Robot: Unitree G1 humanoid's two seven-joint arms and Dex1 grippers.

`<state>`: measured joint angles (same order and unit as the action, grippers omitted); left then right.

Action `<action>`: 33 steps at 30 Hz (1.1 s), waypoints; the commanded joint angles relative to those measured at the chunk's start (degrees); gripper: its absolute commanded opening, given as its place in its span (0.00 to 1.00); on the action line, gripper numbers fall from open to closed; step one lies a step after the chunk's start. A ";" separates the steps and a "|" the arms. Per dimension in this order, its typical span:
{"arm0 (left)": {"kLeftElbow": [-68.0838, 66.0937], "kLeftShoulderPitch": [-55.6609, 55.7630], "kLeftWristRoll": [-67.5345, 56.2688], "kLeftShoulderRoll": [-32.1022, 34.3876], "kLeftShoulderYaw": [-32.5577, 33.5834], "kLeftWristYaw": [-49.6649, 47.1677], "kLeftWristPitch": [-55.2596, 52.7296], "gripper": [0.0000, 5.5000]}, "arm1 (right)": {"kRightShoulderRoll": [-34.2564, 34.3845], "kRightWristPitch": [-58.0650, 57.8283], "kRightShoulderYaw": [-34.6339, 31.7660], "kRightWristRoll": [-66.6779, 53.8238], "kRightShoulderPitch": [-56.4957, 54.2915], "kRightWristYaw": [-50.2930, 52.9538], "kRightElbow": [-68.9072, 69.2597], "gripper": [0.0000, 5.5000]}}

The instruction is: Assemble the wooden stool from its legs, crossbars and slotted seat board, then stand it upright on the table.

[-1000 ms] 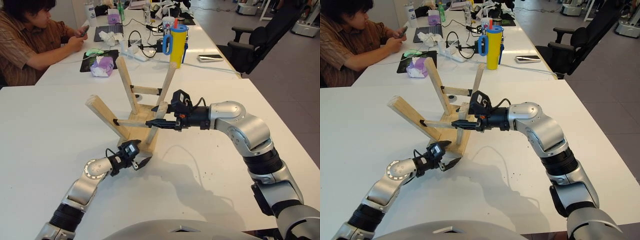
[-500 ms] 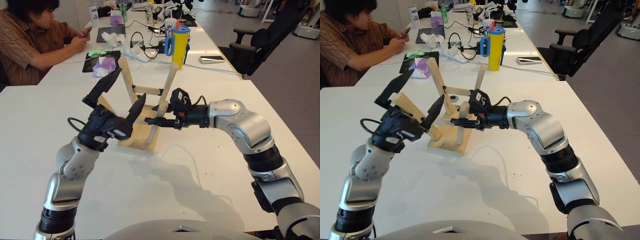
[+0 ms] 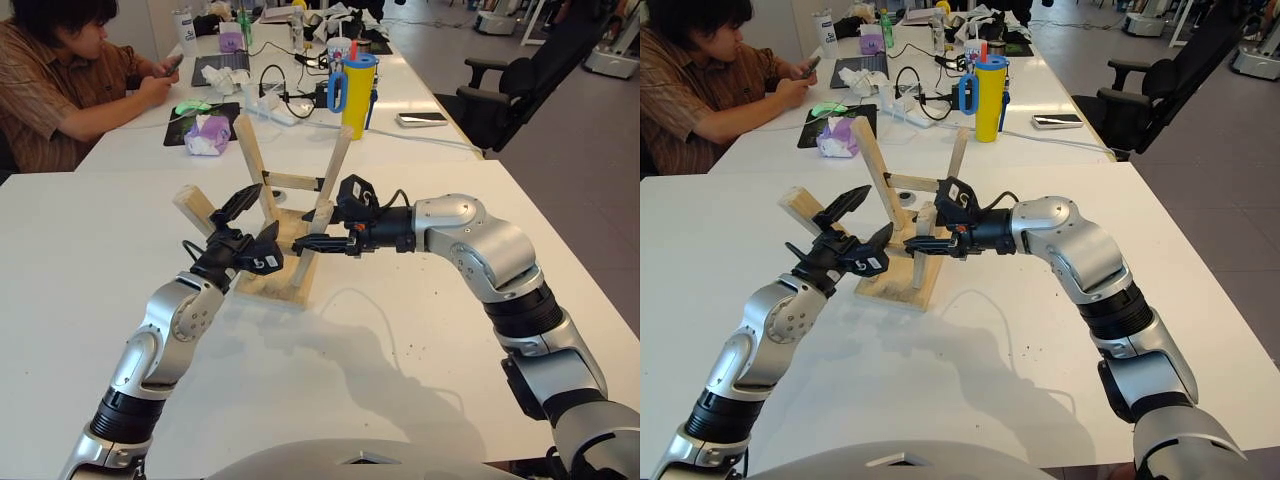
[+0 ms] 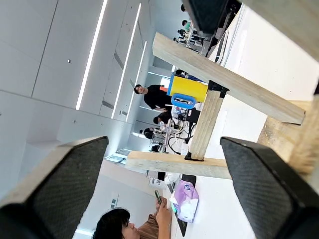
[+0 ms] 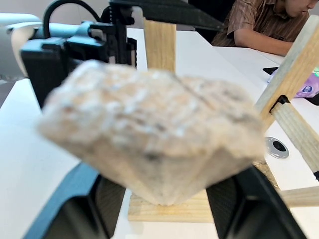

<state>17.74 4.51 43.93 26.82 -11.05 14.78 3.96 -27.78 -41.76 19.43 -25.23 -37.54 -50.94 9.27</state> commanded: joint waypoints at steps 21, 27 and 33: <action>-6.97 -23.77 -29.24 -2.00 6.42 2.24 20.40 0.76 | 10.67 8.23 -20.73 -12.50 2.91 11.10 7.58 0.56; -13.33 -19.29 -35.30 -4.73 5.97 4.11 14.46 0.76 | 13.80 5.91 -31.35 -27.55 -8.15 20.03 7.87 0.40; -15.50 -18.85 -34.97 -5.66 5.00 3.74 11.87 0.76 | 16.68 4.37 -26.20 -27.68 -6.68 26.13 9.48 0.30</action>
<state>3.06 -14.47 8.08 21.22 -5.55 18.47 17.24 -12.61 -35.24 -11.39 -54.57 -47.65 -26.76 17.83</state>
